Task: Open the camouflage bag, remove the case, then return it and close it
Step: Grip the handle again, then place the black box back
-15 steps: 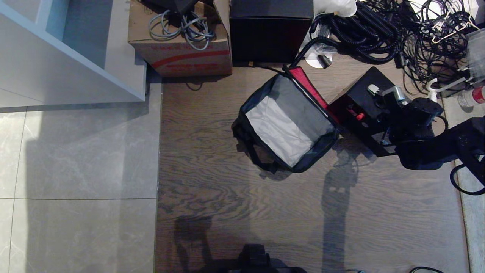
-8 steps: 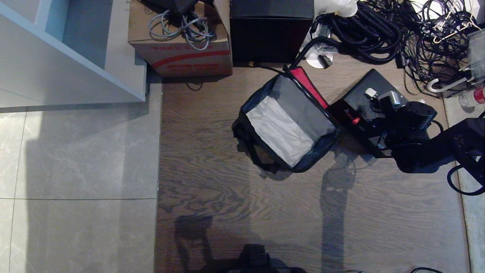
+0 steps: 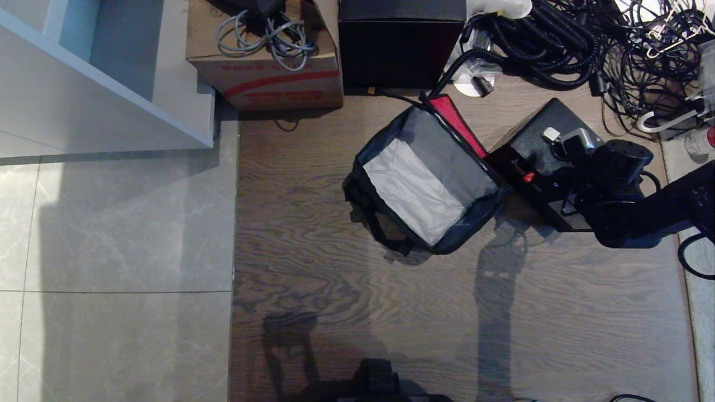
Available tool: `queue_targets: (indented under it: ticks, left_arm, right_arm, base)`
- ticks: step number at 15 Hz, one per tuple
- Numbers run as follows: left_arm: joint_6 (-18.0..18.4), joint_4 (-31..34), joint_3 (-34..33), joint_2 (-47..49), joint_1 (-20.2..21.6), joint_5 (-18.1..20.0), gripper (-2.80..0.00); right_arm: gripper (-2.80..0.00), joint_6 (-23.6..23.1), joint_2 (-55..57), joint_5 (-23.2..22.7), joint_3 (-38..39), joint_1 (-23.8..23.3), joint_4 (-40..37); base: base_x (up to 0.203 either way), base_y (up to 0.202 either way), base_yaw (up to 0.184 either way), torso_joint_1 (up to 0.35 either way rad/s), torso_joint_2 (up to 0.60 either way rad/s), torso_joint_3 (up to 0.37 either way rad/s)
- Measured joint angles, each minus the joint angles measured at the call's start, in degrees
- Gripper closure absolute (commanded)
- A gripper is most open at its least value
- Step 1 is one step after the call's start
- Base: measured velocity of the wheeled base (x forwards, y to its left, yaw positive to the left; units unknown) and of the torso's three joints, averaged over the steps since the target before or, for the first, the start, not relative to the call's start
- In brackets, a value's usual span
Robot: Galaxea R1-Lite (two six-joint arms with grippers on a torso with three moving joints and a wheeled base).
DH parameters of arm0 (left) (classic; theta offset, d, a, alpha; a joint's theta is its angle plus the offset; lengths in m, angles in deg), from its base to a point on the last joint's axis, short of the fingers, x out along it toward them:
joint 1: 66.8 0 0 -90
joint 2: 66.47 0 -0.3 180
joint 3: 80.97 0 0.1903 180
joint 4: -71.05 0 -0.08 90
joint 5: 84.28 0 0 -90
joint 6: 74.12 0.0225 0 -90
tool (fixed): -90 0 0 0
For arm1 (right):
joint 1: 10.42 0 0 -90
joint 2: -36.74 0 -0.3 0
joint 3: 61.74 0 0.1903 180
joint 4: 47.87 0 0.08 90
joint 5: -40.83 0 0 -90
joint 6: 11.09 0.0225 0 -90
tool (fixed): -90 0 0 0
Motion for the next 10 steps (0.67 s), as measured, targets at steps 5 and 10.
queue_targets:
  ticks: [5,10]
  left_arm:
    - [0.0,0.0,0.0,0.0,0.0,0.0,0.00]
    - [0.0,0.0,0.0,0.0,0.0,0.0,0.00]
  right_arm:
    - [0.00,-0.4,-6.8,0.0,1.9,-0.3,-0.5]
    - [0.00,-0.7,-11.6,-0.1,3.4,-0.4,0.0]
  base:
    - [0.000,0.000,0.000,0.000,0.00,0.000]
    - [0.000,0.000,0.000,0.000,0.00,0.000]
